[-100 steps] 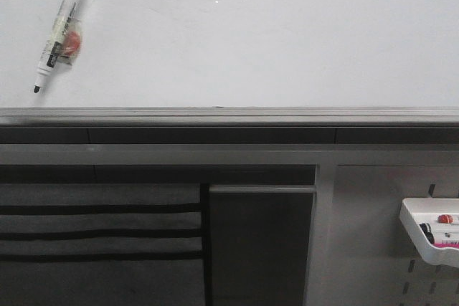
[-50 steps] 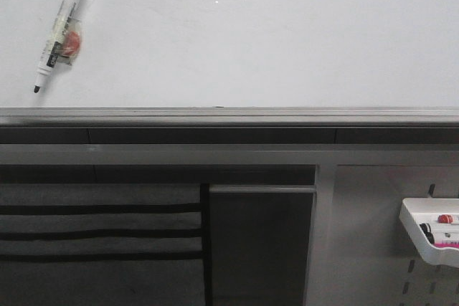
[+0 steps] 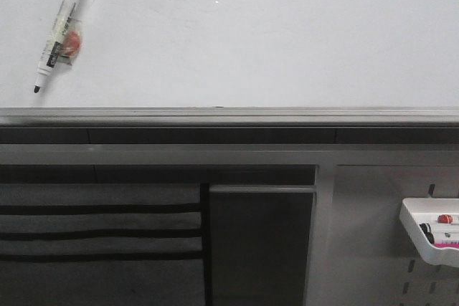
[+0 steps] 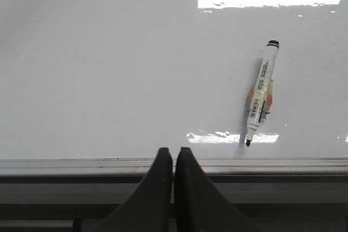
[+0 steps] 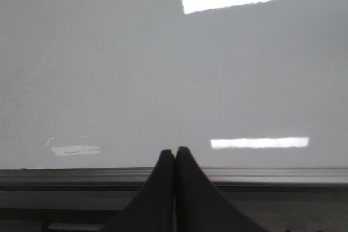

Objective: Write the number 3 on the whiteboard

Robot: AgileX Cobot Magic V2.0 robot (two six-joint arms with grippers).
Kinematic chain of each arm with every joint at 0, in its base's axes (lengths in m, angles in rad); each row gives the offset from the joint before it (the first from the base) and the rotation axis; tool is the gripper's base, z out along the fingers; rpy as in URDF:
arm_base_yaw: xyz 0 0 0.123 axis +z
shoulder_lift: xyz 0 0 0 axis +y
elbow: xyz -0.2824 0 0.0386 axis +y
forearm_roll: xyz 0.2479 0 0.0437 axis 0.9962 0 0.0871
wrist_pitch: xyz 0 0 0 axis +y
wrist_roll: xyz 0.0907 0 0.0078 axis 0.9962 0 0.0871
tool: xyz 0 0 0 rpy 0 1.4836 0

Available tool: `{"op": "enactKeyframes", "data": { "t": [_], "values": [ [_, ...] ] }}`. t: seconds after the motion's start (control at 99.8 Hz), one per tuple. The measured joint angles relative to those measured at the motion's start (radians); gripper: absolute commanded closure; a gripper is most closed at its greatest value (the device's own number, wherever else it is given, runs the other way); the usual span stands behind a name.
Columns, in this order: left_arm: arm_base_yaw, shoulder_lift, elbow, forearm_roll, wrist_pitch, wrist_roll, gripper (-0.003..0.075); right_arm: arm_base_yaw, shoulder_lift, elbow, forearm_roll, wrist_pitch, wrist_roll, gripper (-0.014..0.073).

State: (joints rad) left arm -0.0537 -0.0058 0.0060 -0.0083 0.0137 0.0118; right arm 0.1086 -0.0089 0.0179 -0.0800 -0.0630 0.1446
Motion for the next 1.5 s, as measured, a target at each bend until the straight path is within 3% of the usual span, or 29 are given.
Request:
{"op": "enactKeyframes", "data": {
  "t": [0.381,0.461,0.742,0.922,1.504],
  "values": [
    [0.000,0.000,-0.007,-0.002,0.004,0.000,0.0738,0.000,0.000,0.000,0.001,-0.013,-0.004,0.0668],
    [0.000,0.000,-0.049,-0.011,0.042,0.000,0.0738,0.000,0.000,-0.020,0.022,0.046,-0.002,0.0668],
    [0.000,0.062,-0.387,-0.015,0.370,0.004,0.0738,0.000,0.054,-0.312,0.027,0.362,-0.001,0.0668],
    [0.000,0.194,-0.540,-0.015,0.542,0.061,0.0738,0.000,0.182,-0.441,-0.034,0.463,-0.001,0.0668],
    [0.000,0.259,-0.564,-0.015,0.573,0.076,0.0738,0.000,0.223,-0.452,-0.045,0.440,0.002,0.0668]
  ]
}}
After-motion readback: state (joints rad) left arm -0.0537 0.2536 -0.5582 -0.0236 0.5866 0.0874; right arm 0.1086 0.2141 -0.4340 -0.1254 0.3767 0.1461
